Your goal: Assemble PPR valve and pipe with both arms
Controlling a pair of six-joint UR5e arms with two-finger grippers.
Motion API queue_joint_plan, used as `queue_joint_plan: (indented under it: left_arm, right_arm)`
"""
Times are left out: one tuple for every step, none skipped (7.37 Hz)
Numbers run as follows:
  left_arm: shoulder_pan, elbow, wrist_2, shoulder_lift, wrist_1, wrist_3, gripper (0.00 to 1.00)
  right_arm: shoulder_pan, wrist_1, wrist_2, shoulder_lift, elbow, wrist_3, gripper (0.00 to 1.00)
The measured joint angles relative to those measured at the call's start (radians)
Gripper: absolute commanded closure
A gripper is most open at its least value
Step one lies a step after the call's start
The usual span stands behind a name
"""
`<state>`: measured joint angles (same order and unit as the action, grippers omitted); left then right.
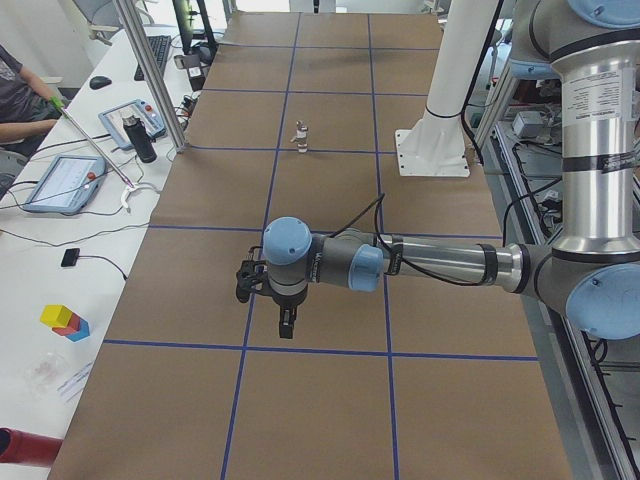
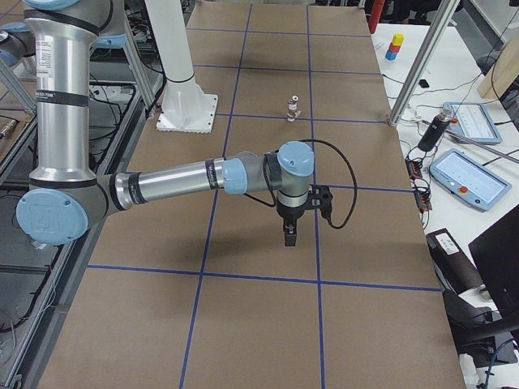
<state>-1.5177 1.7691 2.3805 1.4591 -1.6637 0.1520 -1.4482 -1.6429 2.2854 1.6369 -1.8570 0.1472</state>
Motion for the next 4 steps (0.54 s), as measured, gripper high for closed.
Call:
queue_joint_plan:
  left_arm:
    - [0.000, 0.015, -0.003, 0.006, 0.012, 0.018, 0.00]
    - [0.000, 0.023, -0.017, 0.009, 0.033, 0.022, 0.00]
    - [0.000, 0.029, -0.050, 0.009, 0.054, 0.014, 0.00]
    - [0.001, 0.032, -0.082, 0.007, 0.069, -0.017, 0.00]
  right_arm:
    - [0.000, 0.000, -0.002, 0.000, 0.001, -0.002, 0.00]
    - [0.000, 0.000, -0.002, 0.000, 0.002, -0.003, 0.00]
    - [0.000, 0.000, -0.003, 0.000, 0.003, -0.003, 0.00]
    - [0.000, 0.000, -0.003, 0.001, 0.003, -0.003, 0.00]
